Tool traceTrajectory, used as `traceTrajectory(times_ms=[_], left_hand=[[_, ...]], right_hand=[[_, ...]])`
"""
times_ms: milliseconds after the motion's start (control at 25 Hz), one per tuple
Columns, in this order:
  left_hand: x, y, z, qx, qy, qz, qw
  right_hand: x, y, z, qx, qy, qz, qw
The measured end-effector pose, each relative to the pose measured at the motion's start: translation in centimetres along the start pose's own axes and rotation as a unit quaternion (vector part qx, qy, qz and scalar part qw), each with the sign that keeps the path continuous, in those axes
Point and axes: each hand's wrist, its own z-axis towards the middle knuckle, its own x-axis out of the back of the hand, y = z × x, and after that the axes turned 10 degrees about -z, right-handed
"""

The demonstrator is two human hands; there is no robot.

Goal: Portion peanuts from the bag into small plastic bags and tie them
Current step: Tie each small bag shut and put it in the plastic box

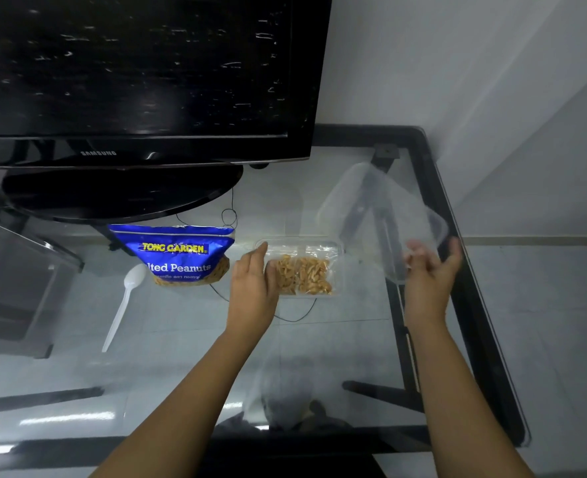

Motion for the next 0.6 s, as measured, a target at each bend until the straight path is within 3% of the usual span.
traceTrajectory(times_ms=[80,160,480,600], left_hand=[[0.1,0.9,-0.4,0.039,-0.009,-0.130,0.991],[0.3,1.1,-0.6,0.053,0.001,-0.163,0.985],[0.5,-2.7,0.9,0.134,-0.036,-0.007,0.990],[0.5,-3.3,1.4,0.126,-0.054,0.020,0.990]], right_hand=[[-1.2,-0.1,-0.6,0.014,-0.094,-0.091,0.991],[-2.9,0.5,-1.4,0.021,-0.134,-0.153,0.979],[-7.3,4.1,-1.2,-0.009,-0.188,-0.264,0.946],[-6.9,4.5,-0.9,0.004,-0.190,-0.340,0.921]])
